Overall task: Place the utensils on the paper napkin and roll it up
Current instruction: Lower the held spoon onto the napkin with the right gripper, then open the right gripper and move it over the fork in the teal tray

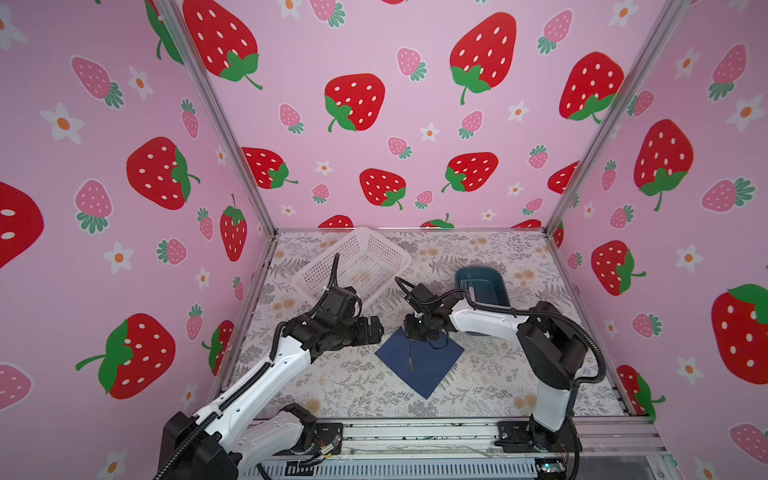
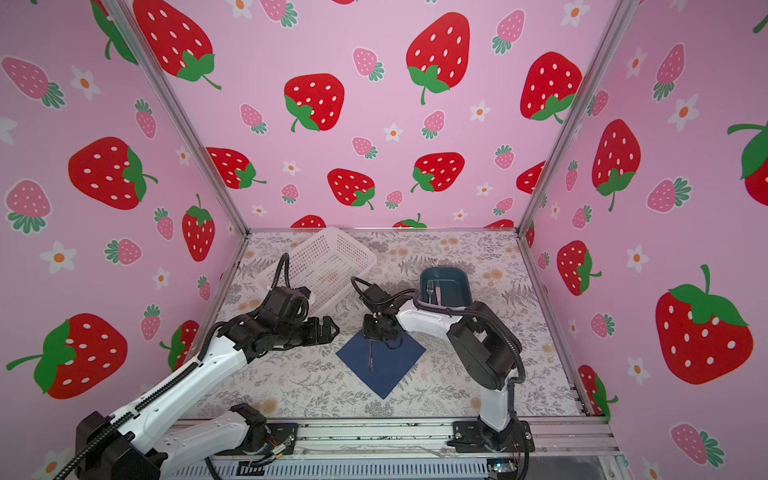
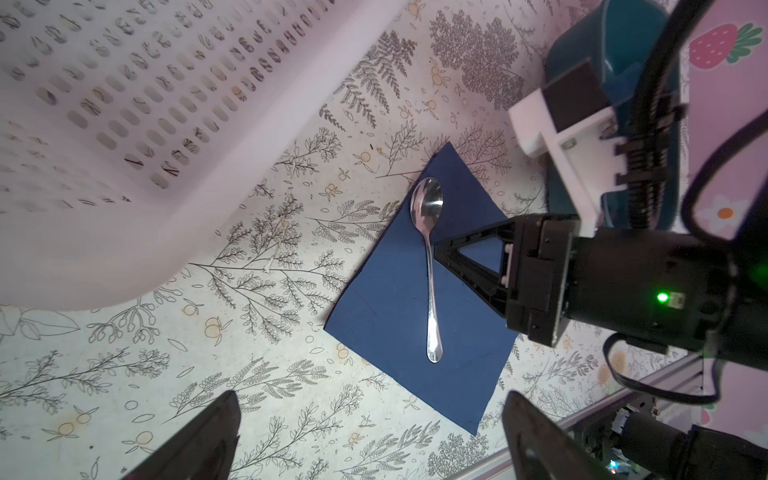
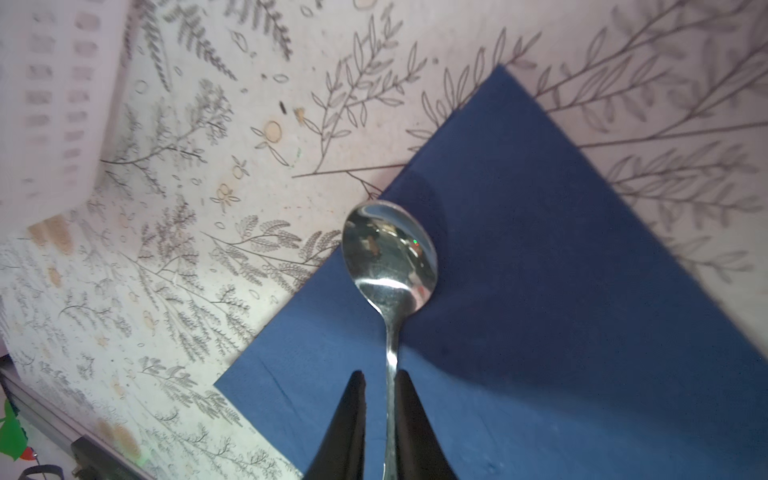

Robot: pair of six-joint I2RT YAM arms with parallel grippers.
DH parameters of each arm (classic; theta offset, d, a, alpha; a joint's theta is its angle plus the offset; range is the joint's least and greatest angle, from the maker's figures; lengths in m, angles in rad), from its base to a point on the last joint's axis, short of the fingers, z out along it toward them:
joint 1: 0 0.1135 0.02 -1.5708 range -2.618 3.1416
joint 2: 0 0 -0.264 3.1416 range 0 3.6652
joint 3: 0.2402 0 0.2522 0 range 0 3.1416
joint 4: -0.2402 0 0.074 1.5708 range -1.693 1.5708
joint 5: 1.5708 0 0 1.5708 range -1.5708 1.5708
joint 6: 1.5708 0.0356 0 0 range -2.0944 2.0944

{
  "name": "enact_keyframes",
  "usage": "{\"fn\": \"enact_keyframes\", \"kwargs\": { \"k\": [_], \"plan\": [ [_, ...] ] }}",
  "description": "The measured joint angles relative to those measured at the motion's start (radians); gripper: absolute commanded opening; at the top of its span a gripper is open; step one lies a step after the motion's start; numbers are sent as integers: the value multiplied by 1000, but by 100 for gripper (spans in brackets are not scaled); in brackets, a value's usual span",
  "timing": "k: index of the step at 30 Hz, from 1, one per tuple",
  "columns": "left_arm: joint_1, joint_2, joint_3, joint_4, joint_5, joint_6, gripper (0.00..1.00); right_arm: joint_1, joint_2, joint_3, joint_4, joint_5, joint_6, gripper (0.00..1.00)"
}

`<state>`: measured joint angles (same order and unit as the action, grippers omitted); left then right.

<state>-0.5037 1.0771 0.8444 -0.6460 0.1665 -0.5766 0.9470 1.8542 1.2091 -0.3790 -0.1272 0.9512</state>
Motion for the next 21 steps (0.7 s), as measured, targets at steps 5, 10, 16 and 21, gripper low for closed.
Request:
{"fn": "enact_keyframes", "kwargs": {
  "k": [5,10,16,21],
  "plan": [
    [0,39,15,8,55,5,99,-9,-156,-34,14,101,5,18],
    [0,91,29,48,115,1,99,-91,-355,-115,19,214,-9,23],
    [-5,164,66,82,169,-13,99,-386,-510,-267,40,204,-77,33],
    [-36,234,143,105,186,-18,99,-568,-396,-255,-12,94,-238,31]
  ]
}}
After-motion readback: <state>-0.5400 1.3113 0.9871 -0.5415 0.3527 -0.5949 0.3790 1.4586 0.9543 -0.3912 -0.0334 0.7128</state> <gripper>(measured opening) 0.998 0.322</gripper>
